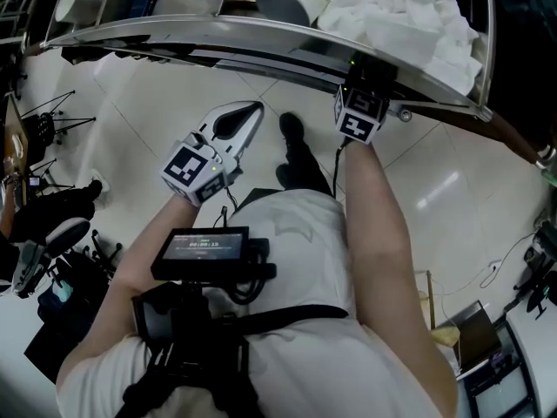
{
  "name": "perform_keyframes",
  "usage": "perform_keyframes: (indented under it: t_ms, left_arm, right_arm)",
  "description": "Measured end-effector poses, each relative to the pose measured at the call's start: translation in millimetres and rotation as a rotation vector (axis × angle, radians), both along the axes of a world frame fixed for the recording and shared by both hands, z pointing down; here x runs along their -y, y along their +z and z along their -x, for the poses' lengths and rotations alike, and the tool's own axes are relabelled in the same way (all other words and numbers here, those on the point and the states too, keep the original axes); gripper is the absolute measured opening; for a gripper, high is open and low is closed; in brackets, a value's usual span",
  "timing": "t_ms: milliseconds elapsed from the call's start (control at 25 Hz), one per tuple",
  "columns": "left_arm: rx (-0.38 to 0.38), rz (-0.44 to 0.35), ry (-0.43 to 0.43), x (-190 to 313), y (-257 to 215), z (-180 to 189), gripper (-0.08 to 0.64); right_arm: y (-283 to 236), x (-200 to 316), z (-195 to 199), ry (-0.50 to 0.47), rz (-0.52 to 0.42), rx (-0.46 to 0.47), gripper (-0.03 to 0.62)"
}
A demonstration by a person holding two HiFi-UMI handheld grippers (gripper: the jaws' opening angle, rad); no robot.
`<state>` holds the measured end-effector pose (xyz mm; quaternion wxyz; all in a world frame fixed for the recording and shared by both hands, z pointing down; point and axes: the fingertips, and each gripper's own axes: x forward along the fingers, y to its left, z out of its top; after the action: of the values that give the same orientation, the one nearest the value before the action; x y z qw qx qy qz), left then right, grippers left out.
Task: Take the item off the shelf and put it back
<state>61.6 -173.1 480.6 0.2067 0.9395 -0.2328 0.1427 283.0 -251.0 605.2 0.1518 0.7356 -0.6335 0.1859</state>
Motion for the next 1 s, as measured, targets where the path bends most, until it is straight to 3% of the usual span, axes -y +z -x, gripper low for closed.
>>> perform_keyframes:
  t_ms: [160,320,840,880,1000]
  left_arm:
    - [0.005,0.004,-0.008,-2.9,0.8,4.3,0.006]
    - [0.008,0.001,-0.014,-4.1,0.7,8.6,0.006]
    - [-0.001,-0.036,-0.039,-11.6,-12.6,21.4,0.006]
    - [-0.003,-0.042,-0.043,-12.4,-15.4,22.3,0.006]
    - [-0.004,-0.061,-0.054,-17.5,-23.6,26.8,0.006]
  right_arm:
    - [6.0,0.5,3.6,-0.021,0.011,0.008,0.03]
    - [0.5,1.2,7.6,-0.043,-0.024,-0.017,0.141]
    - [-20.9,-21.0,4.9,-0.04,-0.06,-0.013,0.14]
    - [-23.7,-24.8,4.9,-0.046,-0.061,-0.017,0.133]
    - [-35.4,-36.8,4.6,-0.06,-0.072,-0.032,0.033]
